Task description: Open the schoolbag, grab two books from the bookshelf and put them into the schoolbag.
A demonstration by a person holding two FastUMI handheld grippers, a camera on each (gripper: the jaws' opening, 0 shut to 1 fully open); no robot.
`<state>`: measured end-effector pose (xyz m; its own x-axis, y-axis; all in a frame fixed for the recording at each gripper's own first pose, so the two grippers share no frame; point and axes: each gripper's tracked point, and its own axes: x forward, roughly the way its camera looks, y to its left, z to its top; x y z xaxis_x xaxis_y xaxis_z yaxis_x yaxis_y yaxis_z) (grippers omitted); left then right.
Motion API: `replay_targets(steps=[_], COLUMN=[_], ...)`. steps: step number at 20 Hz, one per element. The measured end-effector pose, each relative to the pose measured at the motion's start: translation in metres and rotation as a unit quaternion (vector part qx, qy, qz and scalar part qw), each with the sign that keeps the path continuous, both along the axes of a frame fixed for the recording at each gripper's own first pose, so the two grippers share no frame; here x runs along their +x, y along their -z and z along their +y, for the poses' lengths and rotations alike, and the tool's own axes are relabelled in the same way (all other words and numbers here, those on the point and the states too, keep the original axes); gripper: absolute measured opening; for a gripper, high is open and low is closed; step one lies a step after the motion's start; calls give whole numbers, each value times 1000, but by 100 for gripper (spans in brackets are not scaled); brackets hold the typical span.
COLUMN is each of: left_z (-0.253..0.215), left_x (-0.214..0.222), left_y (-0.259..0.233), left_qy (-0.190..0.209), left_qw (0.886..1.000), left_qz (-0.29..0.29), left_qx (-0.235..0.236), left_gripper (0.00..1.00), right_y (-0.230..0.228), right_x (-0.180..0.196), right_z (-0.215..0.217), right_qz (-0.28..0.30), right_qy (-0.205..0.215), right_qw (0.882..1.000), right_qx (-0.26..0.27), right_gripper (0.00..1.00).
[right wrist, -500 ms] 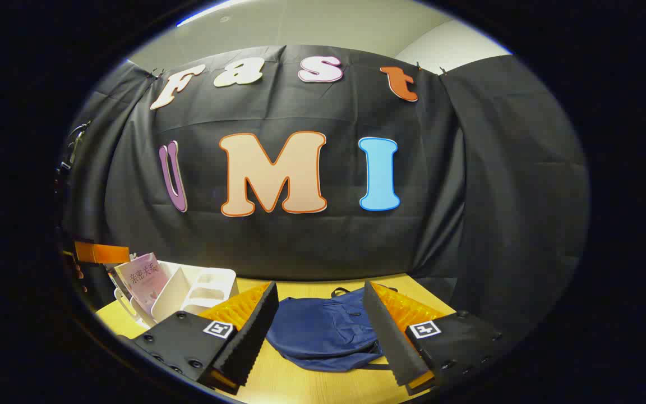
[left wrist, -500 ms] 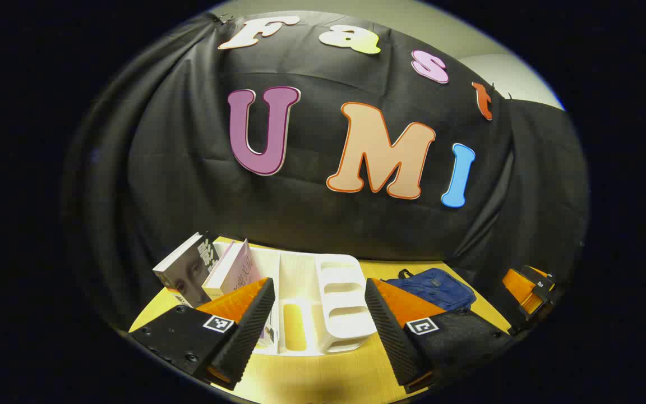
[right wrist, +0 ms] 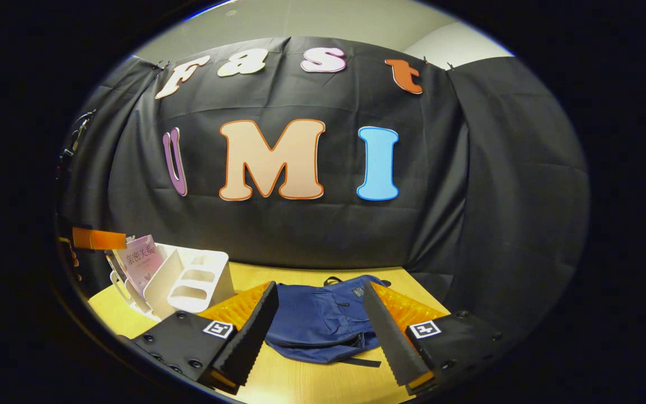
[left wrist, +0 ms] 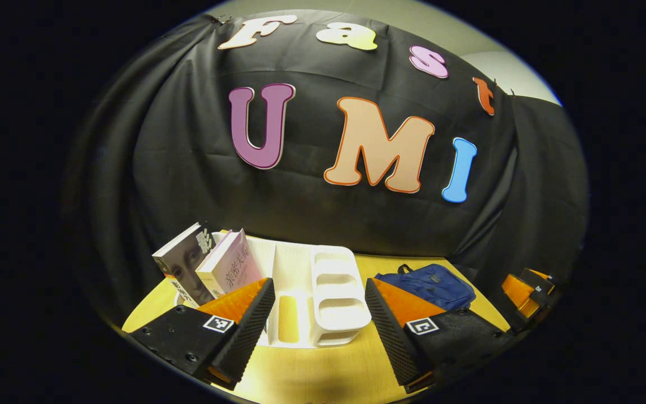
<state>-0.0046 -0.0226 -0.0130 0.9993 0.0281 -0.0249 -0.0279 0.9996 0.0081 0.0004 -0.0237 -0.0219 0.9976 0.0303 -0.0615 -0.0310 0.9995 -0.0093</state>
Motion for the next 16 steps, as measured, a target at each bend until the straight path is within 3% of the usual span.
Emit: replay_targets(steps=[10, 16], left_z=[4, 18], left_x=[0, -2], left_y=[6, 10], left_qy=[-23, -54], left_qw=[1000, 999], left_qz=[0, 5], left_qx=[-5, -6], left_gripper=[95, 92], right_y=[17, 51], right_x=[23, 37], right_z=[3, 1], right_qz=[15, 44], right_qy=[-22, -20], right_qw=[999, 996], right_qx=[-19, -74], right_gripper=[96, 99])
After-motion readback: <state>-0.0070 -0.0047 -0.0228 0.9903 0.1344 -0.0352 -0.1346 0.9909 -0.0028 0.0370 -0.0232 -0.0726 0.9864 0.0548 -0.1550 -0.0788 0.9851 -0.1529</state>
